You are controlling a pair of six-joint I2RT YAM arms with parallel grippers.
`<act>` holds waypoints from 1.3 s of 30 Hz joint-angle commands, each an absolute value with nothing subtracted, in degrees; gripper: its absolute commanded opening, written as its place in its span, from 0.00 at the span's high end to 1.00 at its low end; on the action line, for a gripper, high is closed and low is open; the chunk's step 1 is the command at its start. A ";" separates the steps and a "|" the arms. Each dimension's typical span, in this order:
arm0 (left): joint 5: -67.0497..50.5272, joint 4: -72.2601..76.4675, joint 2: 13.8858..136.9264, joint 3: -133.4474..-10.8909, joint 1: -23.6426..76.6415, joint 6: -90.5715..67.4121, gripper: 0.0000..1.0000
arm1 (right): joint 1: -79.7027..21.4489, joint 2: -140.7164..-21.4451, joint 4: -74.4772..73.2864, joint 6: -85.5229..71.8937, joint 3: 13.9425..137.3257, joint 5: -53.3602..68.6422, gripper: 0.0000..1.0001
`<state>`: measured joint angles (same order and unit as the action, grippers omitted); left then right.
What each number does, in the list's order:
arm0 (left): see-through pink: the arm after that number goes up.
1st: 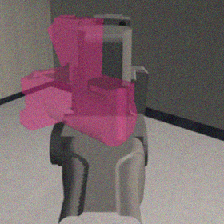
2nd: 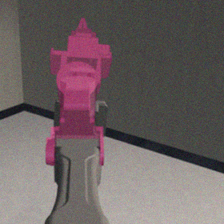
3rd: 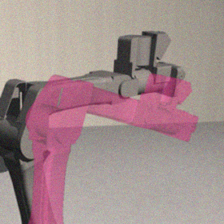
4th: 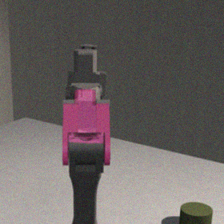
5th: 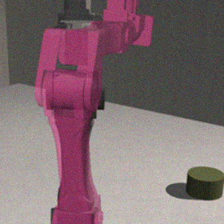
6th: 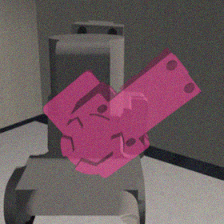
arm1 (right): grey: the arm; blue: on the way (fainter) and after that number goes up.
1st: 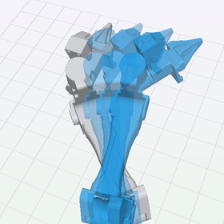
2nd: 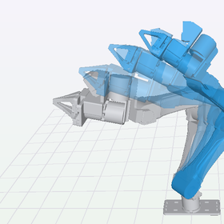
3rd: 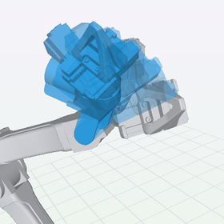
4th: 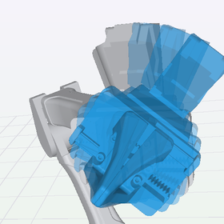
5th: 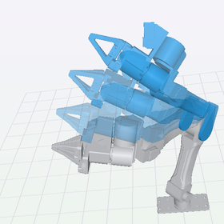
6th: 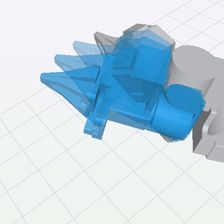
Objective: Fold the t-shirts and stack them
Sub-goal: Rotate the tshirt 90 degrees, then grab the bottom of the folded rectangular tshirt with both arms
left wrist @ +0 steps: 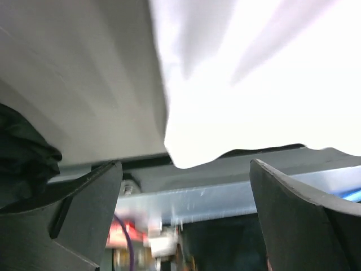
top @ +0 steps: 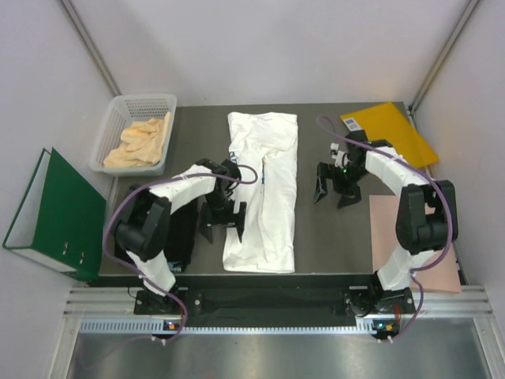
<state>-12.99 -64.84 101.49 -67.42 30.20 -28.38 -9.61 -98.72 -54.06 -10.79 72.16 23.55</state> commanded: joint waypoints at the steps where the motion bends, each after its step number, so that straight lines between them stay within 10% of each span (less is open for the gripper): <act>1: -12.47 -62.15 93.96 -67.86 29.80 -31.36 0.01 | -14.75 -91.76 -52.56 -13.00 70.14 29.17 0.00; 23: -25.14 -28.13 89.65 -37.36 27.33 -49.57 0.28 | -29.96 -84.90 -31.22 -27.40 44.13 44.03 0.27; 39: -21.01 -22.15 92.63 -35.15 27.42 -51.07 0.46 | -45.79 -92.29 -28.37 -35.16 45.17 27.87 0.41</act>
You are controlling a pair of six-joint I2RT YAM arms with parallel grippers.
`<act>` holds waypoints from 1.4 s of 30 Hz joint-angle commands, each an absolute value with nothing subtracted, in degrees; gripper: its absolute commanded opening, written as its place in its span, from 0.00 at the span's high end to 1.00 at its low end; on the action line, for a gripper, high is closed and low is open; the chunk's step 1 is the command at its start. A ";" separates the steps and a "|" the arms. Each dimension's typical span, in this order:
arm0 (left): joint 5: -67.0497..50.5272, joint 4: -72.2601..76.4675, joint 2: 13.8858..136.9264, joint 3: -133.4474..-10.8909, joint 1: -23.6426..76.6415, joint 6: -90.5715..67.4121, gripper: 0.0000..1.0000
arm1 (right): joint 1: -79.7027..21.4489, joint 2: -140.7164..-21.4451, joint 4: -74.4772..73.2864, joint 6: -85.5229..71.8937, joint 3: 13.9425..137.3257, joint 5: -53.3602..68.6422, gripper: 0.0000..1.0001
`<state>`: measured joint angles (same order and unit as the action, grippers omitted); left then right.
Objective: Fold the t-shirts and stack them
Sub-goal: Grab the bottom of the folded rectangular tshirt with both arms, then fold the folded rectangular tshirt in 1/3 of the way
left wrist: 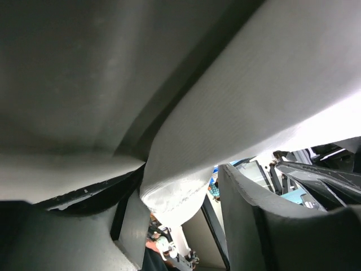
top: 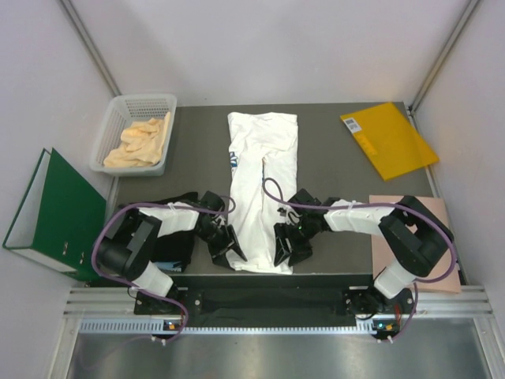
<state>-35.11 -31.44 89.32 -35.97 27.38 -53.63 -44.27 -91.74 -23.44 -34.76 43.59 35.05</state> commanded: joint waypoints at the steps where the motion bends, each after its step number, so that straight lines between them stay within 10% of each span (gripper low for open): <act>1: -20.83 -22.32 92.72 -35.33 27.42 -50.98 0.46 | -45.79 -91.76 -29.95 -34.81 45.52 26.82 0.41; 14: -19.86 -22.33 93.78 -35.33 27.42 -49.57 0.51 | -46.23 -88.50 -31.57 -35.94 43.52 20.82 0.46; 16: -19.60 -22.32 93.95 -35.25 27.42 -49.22 0.61 | -46.67 -91.38 -26.92 -36.30 42.63 22.75 0.54; 18: -19.34 -22.76 94.04 -35.16 27.42 -48.87 0.96 | -47.81 -93.59 -24.71 -36.30 42.98 25.30 0.84; 20: -18.11 -24.60 93.34 -35.68 27.33 -48.96 1.00 | -48.77 -95.71 -25.21 -35.95 44.82 25.58 1.00; 30: -11.44 -43.93 80.07 -50.78 27.51 -46.32 1.00 | -49.48 -84.56 -42.69 -32.17 58.78 14.42 1.00; 42: -7.82 -52.91 93.68 -80.23 26.55 -40.96 1.00 | -38.52 -90.52 -48.60 -22.86 78.48 4.22 1.00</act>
